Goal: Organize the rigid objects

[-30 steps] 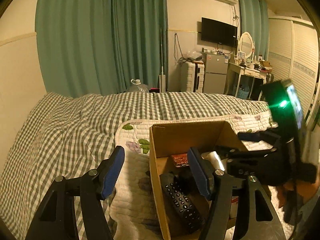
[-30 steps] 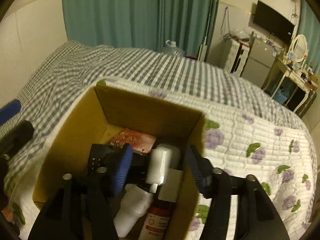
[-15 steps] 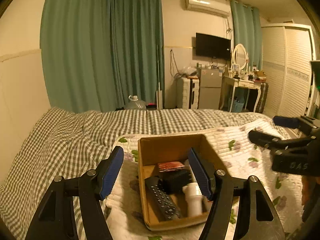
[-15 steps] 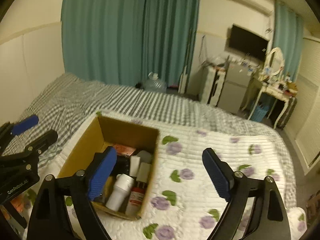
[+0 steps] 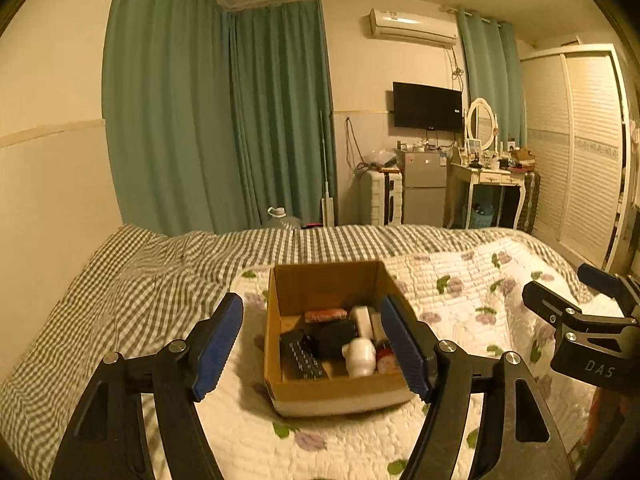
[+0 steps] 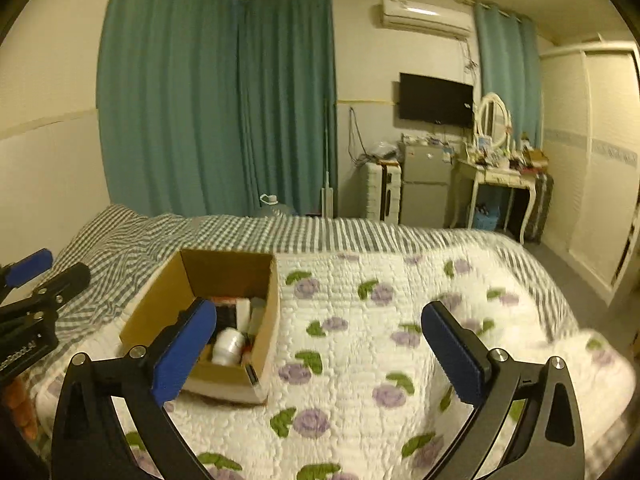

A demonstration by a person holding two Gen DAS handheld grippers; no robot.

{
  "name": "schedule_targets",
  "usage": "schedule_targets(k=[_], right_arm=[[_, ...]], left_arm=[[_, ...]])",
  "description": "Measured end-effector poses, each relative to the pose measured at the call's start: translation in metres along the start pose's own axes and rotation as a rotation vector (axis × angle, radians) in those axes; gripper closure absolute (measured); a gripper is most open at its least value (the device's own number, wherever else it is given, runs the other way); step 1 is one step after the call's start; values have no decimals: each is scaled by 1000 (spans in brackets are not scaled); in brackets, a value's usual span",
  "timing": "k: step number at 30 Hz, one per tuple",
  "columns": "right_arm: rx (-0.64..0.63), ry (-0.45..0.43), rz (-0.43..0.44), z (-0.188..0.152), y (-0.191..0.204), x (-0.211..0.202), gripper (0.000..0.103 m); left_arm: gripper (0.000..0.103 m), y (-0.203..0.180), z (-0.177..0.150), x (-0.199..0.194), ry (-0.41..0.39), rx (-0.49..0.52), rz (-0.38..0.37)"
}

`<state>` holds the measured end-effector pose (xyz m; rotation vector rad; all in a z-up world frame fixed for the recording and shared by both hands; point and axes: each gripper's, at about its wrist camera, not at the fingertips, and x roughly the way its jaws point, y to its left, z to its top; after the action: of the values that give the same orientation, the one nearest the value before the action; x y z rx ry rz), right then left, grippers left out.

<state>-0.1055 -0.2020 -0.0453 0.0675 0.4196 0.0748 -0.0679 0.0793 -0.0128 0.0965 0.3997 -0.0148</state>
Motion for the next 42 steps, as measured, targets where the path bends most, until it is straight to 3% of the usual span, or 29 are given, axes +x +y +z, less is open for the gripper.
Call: schedule_targets(k=[6,36,42], right_arm=[[-2,4,-11,-13,-8,-4,0],[-15,20,-5,-22,5,-7,0],[-20,37,-5,-24,8,-4,0]], left_arm=[[29,-6,-24,5,56,3,17],[29,-8,-28,-2,63,16,-35],[29,-6,-28,-1,68,12,-12]])
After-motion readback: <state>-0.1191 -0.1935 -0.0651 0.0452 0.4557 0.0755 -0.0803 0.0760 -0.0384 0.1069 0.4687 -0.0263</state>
